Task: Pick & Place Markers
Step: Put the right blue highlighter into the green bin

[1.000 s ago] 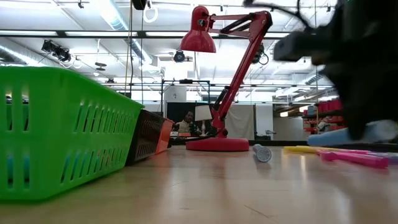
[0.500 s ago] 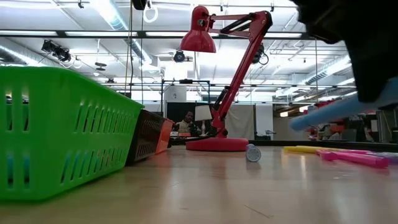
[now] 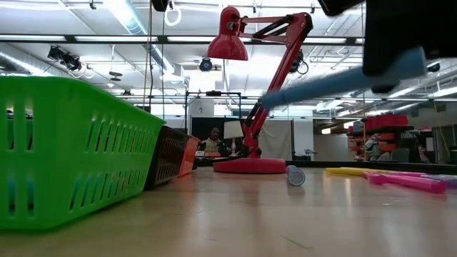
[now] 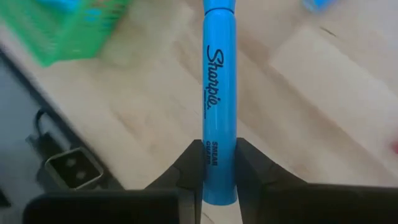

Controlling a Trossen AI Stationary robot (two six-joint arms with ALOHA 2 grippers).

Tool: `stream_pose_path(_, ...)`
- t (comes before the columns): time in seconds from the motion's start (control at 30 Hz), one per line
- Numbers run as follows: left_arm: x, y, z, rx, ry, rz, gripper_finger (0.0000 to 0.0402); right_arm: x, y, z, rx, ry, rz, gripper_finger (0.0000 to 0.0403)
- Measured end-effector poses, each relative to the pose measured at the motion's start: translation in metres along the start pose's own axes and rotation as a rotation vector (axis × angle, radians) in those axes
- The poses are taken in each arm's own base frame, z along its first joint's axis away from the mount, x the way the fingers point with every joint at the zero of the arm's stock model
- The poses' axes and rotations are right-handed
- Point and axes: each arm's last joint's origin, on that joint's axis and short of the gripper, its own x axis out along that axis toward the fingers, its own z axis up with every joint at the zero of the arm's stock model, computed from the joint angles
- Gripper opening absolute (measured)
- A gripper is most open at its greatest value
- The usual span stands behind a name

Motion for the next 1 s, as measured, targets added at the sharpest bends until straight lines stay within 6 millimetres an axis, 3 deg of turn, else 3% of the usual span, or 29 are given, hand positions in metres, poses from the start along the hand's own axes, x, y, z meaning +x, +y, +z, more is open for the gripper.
stream_pose_path(0.2,0.000,-0.001,0.003,-0.005,-0.027,-0.008,0.0236,-0.024,0.007,0.007,-0.241,-0.049,0.117,0.0057)
stream_pose_path(0.47,0.000,-0.002,0.007,-0.012,-0.068,-0.019,0.0236,-0.072,0.018,0.021,-0.540,-0.203,0.340,0.0057)
stream_pose_path(0.77,0.000,-0.001,0.010,-0.011,-0.099,0.002,0.0236,-0.123,0.026,0.050,-0.568,-0.568,0.497,0.0057)
stream_pose_path(1.0,0.000,-0.001,0.010,-0.011,-0.103,0.011,0.0236,-0.139,0.028,0.076,-0.525,-0.819,0.488,0.0057)
